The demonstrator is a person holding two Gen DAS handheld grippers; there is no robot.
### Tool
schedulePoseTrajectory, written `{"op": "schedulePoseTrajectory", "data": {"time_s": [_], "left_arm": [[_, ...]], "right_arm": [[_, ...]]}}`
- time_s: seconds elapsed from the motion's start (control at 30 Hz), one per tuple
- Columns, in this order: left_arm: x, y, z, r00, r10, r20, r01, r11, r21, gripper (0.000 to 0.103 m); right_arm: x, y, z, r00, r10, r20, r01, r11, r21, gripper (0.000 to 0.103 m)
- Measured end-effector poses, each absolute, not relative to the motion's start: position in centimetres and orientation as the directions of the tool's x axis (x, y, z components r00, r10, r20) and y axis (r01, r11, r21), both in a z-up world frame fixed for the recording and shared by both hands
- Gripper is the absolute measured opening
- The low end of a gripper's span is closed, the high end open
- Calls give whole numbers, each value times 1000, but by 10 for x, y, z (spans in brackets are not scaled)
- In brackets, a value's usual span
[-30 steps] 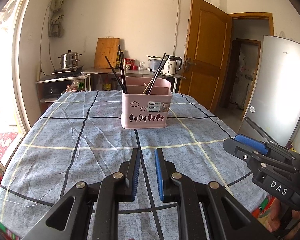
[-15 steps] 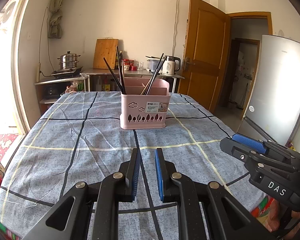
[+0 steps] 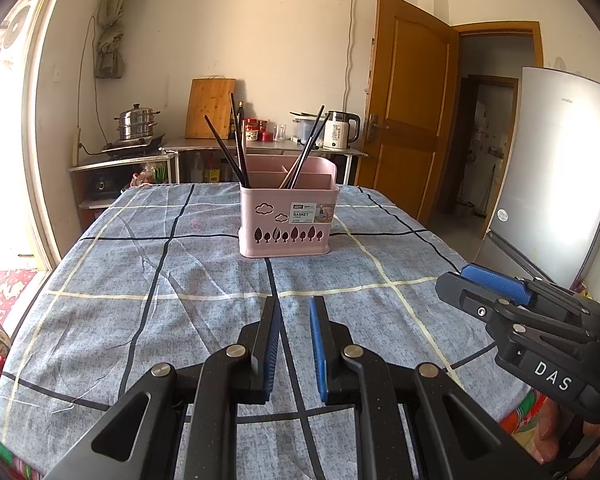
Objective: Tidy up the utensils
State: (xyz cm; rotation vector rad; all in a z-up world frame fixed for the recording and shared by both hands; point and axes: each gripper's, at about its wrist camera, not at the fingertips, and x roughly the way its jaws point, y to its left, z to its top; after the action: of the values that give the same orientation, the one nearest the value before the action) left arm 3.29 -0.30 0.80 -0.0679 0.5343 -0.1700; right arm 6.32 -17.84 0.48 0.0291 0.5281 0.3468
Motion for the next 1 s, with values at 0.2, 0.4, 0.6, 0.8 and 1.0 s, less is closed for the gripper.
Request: {"op": "schedulePoseTrajectory", "data": {"time_s": [0.2,0.4,0.6,0.8,1.0], "left_arm": [[32,-3,7,848,-178,-499,143,984,-107,15],[31,-4,7,849,-178,-497,145,984,-104,15],[30,-3,7,850,-181,-495,148,983,-105,15],[30,-3,7,849,-180,-496,148,984,-104,15],[30,-2,7,847,-187,-498,151,982,-111,15]], "right_arm": [[63,-179,5,807,333,-489,-318,941,115,36],[63,-179,5,807,332,-489,-318,941,114,36],[63,-178,5,806,333,-490,-320,941,113,36],[62,-177,6,805,333,-491,-321,941,112,36],[63,-177,5,805,332,-491,-320,941,111,36]]}}
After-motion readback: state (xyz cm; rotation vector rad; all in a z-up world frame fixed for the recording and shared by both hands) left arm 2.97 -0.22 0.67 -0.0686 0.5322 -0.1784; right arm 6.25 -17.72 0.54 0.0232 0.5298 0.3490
